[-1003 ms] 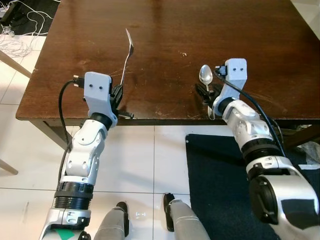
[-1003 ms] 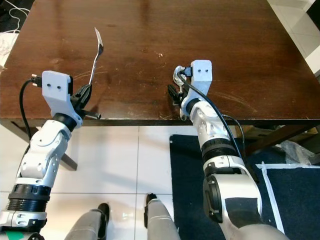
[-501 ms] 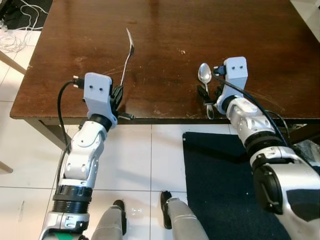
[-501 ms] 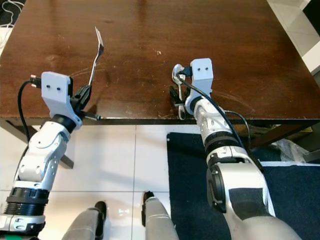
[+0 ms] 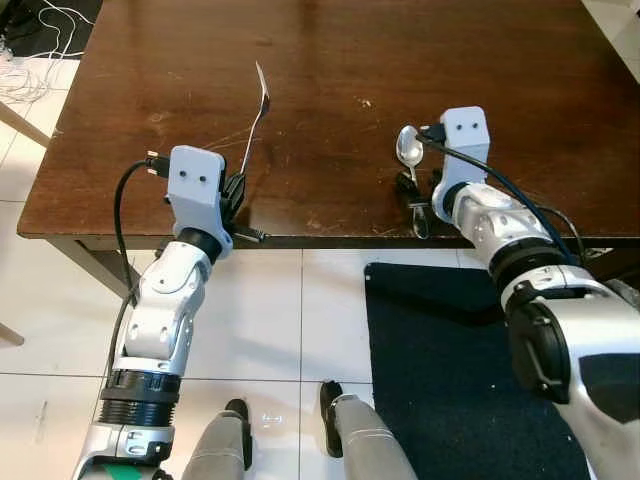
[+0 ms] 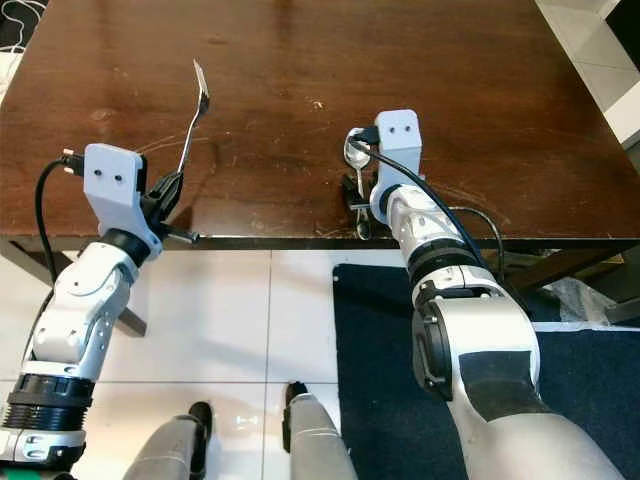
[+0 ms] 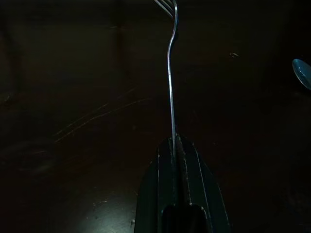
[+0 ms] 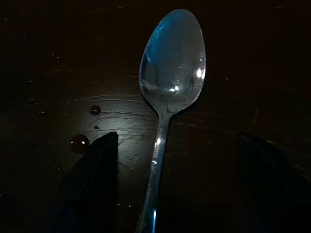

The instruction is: Setting the table

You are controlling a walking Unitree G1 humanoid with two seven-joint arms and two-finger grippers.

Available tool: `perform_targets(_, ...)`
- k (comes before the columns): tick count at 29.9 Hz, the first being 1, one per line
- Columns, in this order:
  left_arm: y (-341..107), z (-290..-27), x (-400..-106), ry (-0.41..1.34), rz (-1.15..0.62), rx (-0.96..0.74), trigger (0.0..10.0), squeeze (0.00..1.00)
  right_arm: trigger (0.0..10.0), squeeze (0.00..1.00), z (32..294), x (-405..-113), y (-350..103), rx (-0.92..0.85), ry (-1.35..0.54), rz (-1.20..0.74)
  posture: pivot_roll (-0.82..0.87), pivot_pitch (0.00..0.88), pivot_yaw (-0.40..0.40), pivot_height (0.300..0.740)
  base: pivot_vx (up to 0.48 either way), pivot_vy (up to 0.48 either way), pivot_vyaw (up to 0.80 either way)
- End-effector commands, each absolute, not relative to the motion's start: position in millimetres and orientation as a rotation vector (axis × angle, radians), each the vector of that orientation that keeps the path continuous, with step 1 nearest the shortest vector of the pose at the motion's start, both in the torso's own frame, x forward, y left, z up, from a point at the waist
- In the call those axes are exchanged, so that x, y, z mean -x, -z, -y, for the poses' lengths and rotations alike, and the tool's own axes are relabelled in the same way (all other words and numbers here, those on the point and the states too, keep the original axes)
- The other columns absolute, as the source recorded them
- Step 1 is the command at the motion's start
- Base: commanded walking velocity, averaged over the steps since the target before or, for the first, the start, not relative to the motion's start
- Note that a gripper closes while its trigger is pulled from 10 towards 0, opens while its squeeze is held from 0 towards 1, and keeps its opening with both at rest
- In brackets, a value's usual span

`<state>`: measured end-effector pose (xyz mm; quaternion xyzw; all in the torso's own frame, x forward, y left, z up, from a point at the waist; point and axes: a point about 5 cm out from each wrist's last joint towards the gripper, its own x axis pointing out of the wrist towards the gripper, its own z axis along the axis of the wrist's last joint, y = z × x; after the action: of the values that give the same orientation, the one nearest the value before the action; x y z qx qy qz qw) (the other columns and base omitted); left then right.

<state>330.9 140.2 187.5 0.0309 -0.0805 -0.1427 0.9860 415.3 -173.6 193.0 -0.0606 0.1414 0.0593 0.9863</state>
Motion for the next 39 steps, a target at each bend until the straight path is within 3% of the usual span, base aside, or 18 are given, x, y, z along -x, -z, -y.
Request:
perform_targets(1,-185,-137,-328,0.308,0.151,-0.065,0.0,0.00,10.0,0.00,175,-413,-186,0.121,-0.100,-0.335,0.01,0.238,-0.057,0.740,0.000,0.000,0.00)
perform_targets(11,-185,-135,-330,0.330,0.140,-0.073,0.0,0.00,9.9,0.00,175,-412,-180,0.074,-0.045,-0.391,0.01,0.236,-0.047,0.740,0.000,0.000,0.00)
perform_targets(12,-185,-134,-330,0.332,0.140,-0.074,0.0,0.00,4.3,0.00,175,-412,-179,0.073,-0.043,-0.394,0.01,0.236,-0.047,0.740,0.000,0.000,0.00)
perform_targets(13,-185,-134,-330,0.334,0.139,-0.074,0.0,0.00,0.2,0.00,175,-412,-179,0.073,-0.043,-0.396,0.01,0.234,-0.046,0.740,0.000,0.000,0.00)
perform_targets(39,-183,-131,-329,0.353,0.135,-0.078,0.0,0.00,0.0,0.00,165,-413,-182,0.007,-0.070,-0.368,0.01,0.220,-0.038,0.740,0.000,0.000,0.00)
